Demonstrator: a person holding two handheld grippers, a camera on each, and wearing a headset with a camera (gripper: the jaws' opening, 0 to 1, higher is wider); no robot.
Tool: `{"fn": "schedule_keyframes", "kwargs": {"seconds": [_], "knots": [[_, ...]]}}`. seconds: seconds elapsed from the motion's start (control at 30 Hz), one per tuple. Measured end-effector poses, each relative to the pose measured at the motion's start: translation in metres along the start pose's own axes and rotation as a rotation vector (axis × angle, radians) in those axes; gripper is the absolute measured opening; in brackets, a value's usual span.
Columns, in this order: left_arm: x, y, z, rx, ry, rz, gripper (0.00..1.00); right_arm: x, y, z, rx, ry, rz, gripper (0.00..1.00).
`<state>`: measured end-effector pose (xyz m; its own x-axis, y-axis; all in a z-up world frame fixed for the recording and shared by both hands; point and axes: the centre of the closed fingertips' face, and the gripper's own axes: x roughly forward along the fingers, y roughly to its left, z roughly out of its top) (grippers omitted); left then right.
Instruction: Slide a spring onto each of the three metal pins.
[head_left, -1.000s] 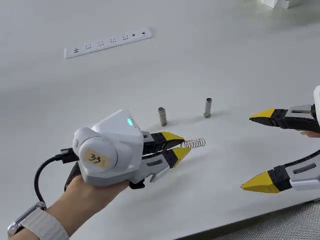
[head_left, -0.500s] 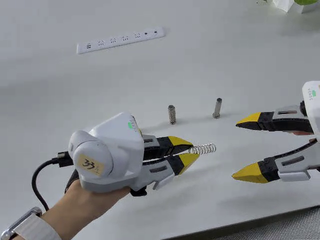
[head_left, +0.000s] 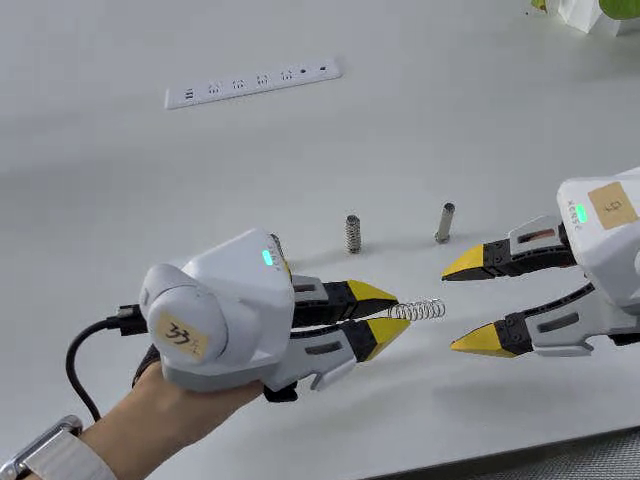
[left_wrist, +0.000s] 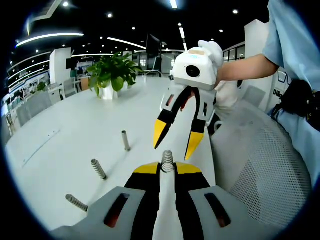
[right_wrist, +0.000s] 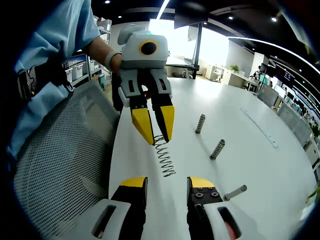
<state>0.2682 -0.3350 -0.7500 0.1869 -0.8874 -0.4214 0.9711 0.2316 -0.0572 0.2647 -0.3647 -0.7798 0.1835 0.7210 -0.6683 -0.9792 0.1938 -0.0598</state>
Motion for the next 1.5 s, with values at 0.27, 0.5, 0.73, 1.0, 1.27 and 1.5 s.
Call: {"fn": "schedule_keyframes", "kwargs": {"seconds": [0.27, 0.5, 0.73, 1.0, 1.27, 1.5], "knots": [[0.0012, -0.001, 0.0, -0.002, 0.0, 0.0, 0.07, 0.0005, 0.0017, 0.0001, 0.023, -0.008, -0.007, 0.17], [0.0023, -0.0028, 0.0007, -0.004, -0.003, -0.004, 0.07, 0.0021, 0.0024, 0.0004, 0.035, -0.016, -0.006, 0.11], [0.0014, -0.0035, -0.0007, -0.006, 0.002, -0.014, 0.07, 0.0019, 0.0027, 0.0046, 0.008, -0.016, 0.0, 0.12], [0.001, -0.004, 0.0008, -0.013, -0.005, -0.021, 0.07, 0.0032, 0.0017, 0.0061, -0.013, -0.013, 0.006, 0.11], [-0.0014, -0.0019, 0.0019, -0.086, -0.044, -0.028, 0.07, 0.0013, 0.001, 0.0074, -0.019, -0.012, 0.006, 0.08], [-0.0024, -0.0016, 0.0009, -0.091, -0.043, -0.027, 0.07, 0.0008, -0.0001, 0.0067, -0.038, -0.003, 0.008, 0.06]]}}
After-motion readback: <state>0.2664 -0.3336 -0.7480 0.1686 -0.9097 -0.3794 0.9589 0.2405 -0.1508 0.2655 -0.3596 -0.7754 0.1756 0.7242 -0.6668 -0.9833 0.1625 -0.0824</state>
